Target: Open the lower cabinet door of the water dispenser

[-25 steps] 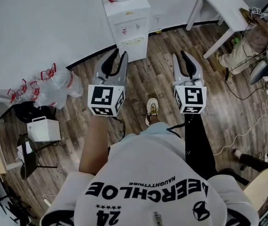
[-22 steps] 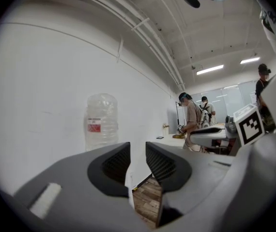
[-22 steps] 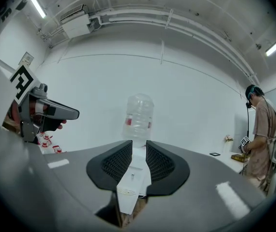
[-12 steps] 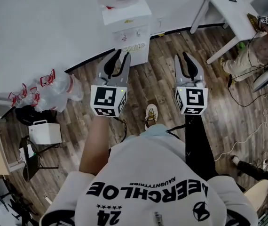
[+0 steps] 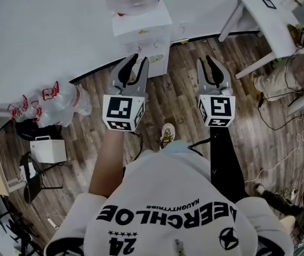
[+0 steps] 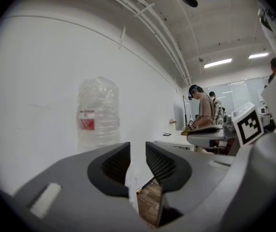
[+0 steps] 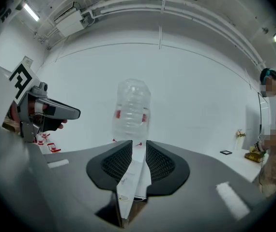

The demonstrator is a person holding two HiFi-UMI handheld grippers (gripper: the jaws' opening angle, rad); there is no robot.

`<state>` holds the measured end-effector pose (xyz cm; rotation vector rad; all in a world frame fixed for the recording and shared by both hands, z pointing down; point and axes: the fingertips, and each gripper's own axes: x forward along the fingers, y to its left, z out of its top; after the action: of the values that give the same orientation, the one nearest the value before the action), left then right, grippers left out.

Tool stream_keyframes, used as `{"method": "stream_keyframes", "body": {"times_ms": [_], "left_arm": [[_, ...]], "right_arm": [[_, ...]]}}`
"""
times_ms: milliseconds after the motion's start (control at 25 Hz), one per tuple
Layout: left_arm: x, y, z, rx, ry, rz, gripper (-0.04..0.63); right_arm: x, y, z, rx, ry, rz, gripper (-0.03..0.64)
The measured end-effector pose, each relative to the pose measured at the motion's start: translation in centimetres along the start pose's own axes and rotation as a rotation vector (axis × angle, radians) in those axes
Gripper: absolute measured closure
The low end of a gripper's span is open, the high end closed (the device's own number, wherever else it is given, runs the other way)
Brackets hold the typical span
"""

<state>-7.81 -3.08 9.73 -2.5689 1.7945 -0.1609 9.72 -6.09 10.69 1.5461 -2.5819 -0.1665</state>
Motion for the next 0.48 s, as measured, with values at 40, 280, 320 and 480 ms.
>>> {"method": "stream_keyframes", "body": {"times_ms": [40, 280, 320, 480], "left_arm": [[0.6, 0.1, -0.1, 0.002, 0.003, 0.003, 0.492], [3.5, 1.6, 0.0, 0.022, 0.001, 0.061, 0.492], [3.8, 1.8, 0.0, 0.021, 0.001, 0.069, 0.492], [4.8, 2.3, 0.0, 0.009, 0.011, 0.085, 0.492]], "right_arm": [[0.7, -0.2, -0.1, -0.001, 0.001, 0.011, 0.546], [4.2, -1.5, -0.7, 0.008, -0.003, 0.049, 0.546], [4.6, -1.8, -0.8, 0.010, -0.005, 0.053, 0.546], [5.7, -2.2, -0.9, 0.018, -0.007, 0.071, 0.546]]}}
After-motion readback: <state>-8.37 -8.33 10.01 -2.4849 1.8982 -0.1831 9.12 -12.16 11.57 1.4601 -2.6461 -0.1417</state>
